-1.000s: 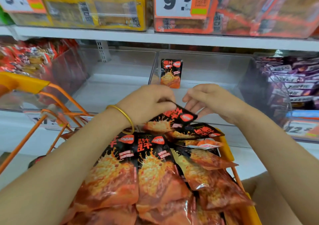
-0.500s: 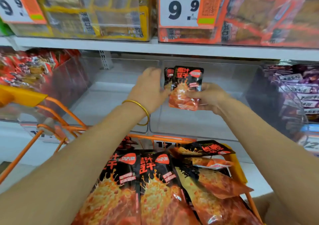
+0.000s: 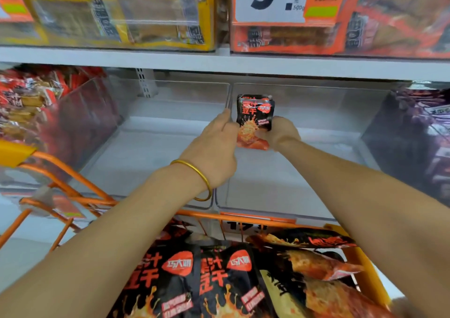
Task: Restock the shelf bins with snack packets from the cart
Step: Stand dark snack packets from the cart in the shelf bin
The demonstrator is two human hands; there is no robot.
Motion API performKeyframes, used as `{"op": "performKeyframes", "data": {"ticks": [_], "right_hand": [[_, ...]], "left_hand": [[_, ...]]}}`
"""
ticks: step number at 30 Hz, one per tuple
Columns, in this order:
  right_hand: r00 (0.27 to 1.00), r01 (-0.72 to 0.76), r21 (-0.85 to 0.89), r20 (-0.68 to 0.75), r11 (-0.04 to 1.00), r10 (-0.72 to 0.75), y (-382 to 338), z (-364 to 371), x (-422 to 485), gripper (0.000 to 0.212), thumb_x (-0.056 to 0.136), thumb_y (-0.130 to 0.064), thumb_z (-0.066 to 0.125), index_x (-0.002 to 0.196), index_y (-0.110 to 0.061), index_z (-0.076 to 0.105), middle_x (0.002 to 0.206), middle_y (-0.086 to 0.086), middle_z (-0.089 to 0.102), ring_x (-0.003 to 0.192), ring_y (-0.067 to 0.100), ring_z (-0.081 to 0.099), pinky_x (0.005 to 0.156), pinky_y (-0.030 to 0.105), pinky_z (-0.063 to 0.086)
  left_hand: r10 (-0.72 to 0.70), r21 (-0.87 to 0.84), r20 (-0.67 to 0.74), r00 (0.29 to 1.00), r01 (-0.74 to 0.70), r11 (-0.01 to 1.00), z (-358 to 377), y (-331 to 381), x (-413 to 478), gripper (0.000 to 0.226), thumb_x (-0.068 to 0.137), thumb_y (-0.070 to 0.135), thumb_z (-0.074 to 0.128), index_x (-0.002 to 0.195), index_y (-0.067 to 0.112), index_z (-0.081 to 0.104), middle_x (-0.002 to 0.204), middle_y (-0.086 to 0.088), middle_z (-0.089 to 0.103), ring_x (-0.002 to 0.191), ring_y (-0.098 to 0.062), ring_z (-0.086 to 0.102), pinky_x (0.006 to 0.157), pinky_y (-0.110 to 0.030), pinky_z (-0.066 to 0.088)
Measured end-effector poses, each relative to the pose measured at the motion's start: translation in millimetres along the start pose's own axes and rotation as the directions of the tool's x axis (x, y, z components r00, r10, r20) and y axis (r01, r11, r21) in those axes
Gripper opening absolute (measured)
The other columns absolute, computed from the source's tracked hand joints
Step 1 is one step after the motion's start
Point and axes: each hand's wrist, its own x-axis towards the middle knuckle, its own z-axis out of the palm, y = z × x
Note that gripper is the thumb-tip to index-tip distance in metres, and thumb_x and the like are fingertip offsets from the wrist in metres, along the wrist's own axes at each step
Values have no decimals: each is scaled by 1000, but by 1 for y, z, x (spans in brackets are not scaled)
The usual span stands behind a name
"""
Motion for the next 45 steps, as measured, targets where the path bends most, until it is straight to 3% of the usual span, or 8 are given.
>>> {"op": "performKeyframes", "data": {"ticks": [8,15,20,24,27,35,40,45], "right_hand": [[1000,-13,-19,-15,1000,13,-12,2,7,26,88,-27,64,101,-8,52,93,8,55,86,26,57,69,29,40],[988,-156,152,31,976,153,-15,6,6,47,83,-26,70,110,-7,38,81,7,54,75,26,60,61,34,45],[983,-168,111,96,980,157,-17,-11,-14,49,85,-29,68,99,-5,28,88,16,58,68,28,59,52,32,44],[957,18,31,288,999,-26,-32,-51,-67,31,90,-27,62,90,2,54,89,20,66,72,31,69,63,36,55],[913,229,70,332,971,-239,-37,-85,-128,19,91,-20,60,82,-4,60,82,15,67,63,21,66,58,32,55],[768,382,56,536,922,-351,3,-131,-219,27,75,-39,72,88,-16,72,81,-2,70,71,8,62,68,23,49],[802,548,-156,378,822,-463,13,-119,-217,15,82,-19,70,89,-7,69,68,-5,57,61,11,50,56,17,35],[860,419,393,118,819,-496,-6,-119,-211,8,80,-10,71,73,-11,68,68,5,64,60,7,53,58,20,40]], "left_hand": [[-30,11,22,999,29,1000,-2,3,-1,56,86,-3,40,140,9,29,157,-7,-4,145,-18,0,113,-27,18],[-33,18,15,999,33,999,-1,2,-2,50,90,2,43,138,10,32,157,-5,-4,145,-17,1,113,-28,19],[24,-89,-103,994,-33,996,-11,0,-13,40,89,5,51,129,9,45,151,-10,23,141,-18,18,102,-11,14],[25,-215,-209,978,-71,974,-36,-3,-43,23,86,4,55,106,15,59,114,0,55,101,-11,53,76,-8,34],[67,-318,-124,990,-104,942,-46,4,-63,17,86,1,58,95,13,64,92,6,60,73,7,54,65,-2,36],[230,-259,88,969,-201,945,-26,50,-71,15,86,12,62,100,16,66,90,10,60,75,4,51,63,1,34],[226,-259,177,958,-177,950,-12,59,-71,25,85,15,64,110,11,62,103,2,61,90,-10,58,64,-1,39],[154,-344,134,979,-100,934,-10,58,-64,26,82,14,68,103,1,59,100,-17,62,95,-29,58,85,-38,46]]}}
